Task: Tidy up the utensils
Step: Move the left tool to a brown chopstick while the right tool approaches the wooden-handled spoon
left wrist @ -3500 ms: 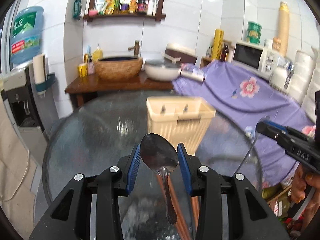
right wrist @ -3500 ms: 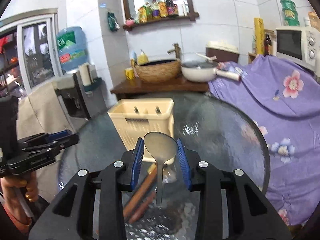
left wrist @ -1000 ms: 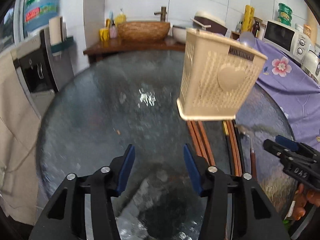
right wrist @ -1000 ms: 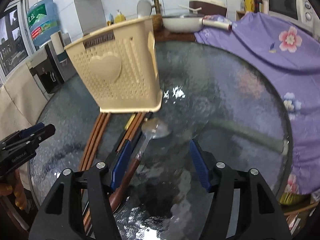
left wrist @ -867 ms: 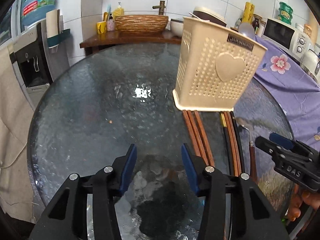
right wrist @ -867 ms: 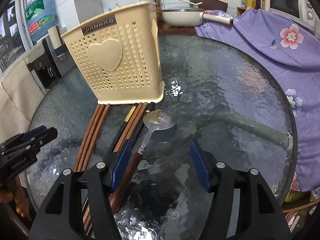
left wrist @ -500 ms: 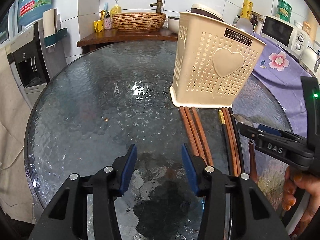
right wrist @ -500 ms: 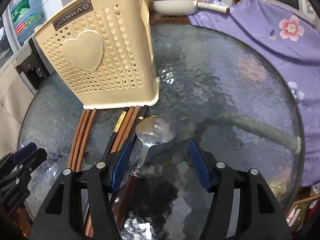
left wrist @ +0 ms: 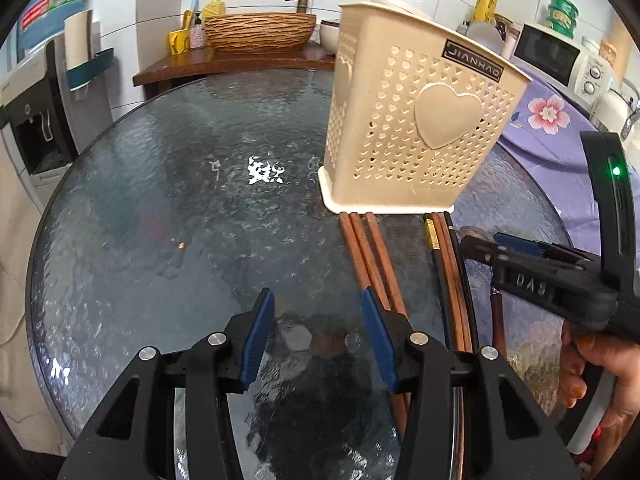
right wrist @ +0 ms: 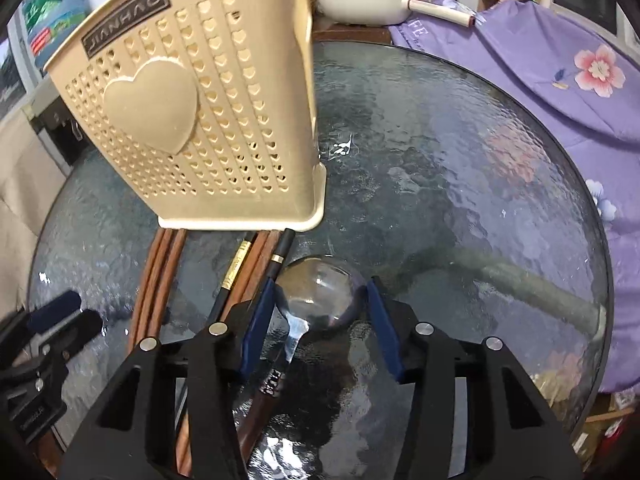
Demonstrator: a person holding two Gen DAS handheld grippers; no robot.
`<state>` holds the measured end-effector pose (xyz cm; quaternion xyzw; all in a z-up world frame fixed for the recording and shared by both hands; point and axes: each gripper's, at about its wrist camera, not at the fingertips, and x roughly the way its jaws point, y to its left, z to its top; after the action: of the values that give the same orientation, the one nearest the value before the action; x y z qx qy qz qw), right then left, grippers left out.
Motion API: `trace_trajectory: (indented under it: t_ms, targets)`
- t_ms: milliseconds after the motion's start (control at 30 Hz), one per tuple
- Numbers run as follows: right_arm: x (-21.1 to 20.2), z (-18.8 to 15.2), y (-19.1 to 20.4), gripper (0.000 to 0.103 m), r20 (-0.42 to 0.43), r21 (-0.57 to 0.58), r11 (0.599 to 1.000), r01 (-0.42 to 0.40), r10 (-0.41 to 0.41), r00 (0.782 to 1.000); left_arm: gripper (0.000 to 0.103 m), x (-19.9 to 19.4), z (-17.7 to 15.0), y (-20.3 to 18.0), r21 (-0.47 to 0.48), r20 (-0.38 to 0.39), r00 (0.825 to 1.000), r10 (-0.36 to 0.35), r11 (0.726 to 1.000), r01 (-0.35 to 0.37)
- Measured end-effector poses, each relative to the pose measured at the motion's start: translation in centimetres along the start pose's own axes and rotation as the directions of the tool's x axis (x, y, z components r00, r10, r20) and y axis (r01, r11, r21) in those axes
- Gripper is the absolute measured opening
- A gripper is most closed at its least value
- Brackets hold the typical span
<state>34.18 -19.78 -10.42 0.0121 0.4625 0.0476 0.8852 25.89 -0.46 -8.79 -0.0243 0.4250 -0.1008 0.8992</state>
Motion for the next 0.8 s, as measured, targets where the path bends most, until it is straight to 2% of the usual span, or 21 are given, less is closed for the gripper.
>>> trace_trajectory:
  t_ms: [133,300,533,600,800]
  targets:
    - [-0.4,-0.5,-0.4,0.048,-0.005,0.018,1.0,-0.026,0.026,1.0,0.045,0.4,0.2,-0.5,0.018,-0.009,1.0,0.002,1.0,-0.001]
    - [-0.4,-1.1,0.0,0.048,0.001,-0.043,0.999,0.031,-0.031,1.0,0.044,0.8,0.4,-1.0,0.04,-0.02,1.0,0.002,0.999,-0.001]
    - [-0.7,-1.7,0.2,0.047,0.016,-0.054,0.998,0.024,-0.023,1.0,0.041,1.7,0.7,-1.6,0.058,-0.044,0.999,-0.005,0.998,0.008]
    - [-0.8,-1.9,0.2,0.047,0.017,-0.055,0.998,0.023,-0.022,1.0,0.038,2.3,0.7,-1.8,0.064,-0.056,0.998,-0.002,0.998,0.005]
    - [-1.5,-2.7,0.2,0.047,0.016,-0.065,0.998,0.016,-0.015,1.0,0.037,2.0,0.2,-0.9,0.06,-0.045,0.999,0.009,0.998,-0.007]
